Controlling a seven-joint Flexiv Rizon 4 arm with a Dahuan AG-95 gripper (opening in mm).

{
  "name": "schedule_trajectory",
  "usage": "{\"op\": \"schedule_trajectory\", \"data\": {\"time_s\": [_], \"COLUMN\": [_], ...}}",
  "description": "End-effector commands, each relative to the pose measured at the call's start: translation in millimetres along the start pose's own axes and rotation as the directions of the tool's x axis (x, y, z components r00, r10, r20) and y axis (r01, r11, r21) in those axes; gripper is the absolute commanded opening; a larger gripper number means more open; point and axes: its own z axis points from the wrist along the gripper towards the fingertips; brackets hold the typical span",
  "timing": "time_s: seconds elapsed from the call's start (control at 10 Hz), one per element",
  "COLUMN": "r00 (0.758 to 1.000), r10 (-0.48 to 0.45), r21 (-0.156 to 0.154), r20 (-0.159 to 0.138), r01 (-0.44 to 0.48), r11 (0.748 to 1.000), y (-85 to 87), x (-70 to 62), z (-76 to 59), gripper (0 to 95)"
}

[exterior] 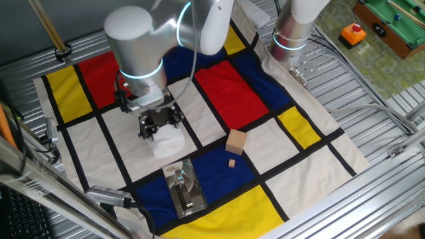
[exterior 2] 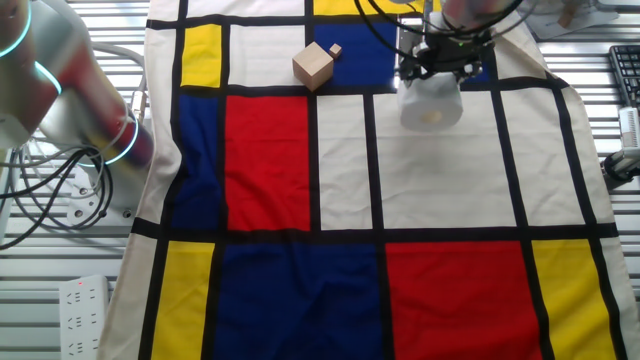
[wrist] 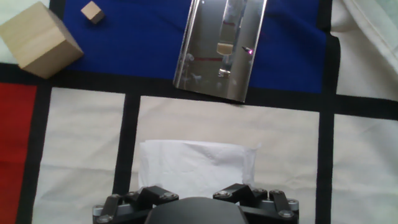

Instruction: Put the toilet paper on its holder

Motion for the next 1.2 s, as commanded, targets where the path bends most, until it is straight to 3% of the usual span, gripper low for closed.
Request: {"op": "schedule_trajectory", "data": {"time_s": [0.1, 0.4, 0.6, 1.2], "r00": [1.000, 1.000, 0.999, 1.000], "r10": [-0.003, 0.012, 0.033, 0.012], "r21": [0.003, 0.008, 0.029, 0.034], "r20": [0.000, -0.008, -0.002, 0.006], "r01": [0.003, -0.012, -0.033, -0.012], "r11": [1.000, 1.000, 0.999, 0.999], "y": [-0.4, -0.1, 0.4, 0.2], "x": [-4.0, -18.4, -25.6, -23.9], "z": [2.8, 8.8, 11.7, 14.0], "gripper": [0.0, 0.0, 0.0, 0.0]}}
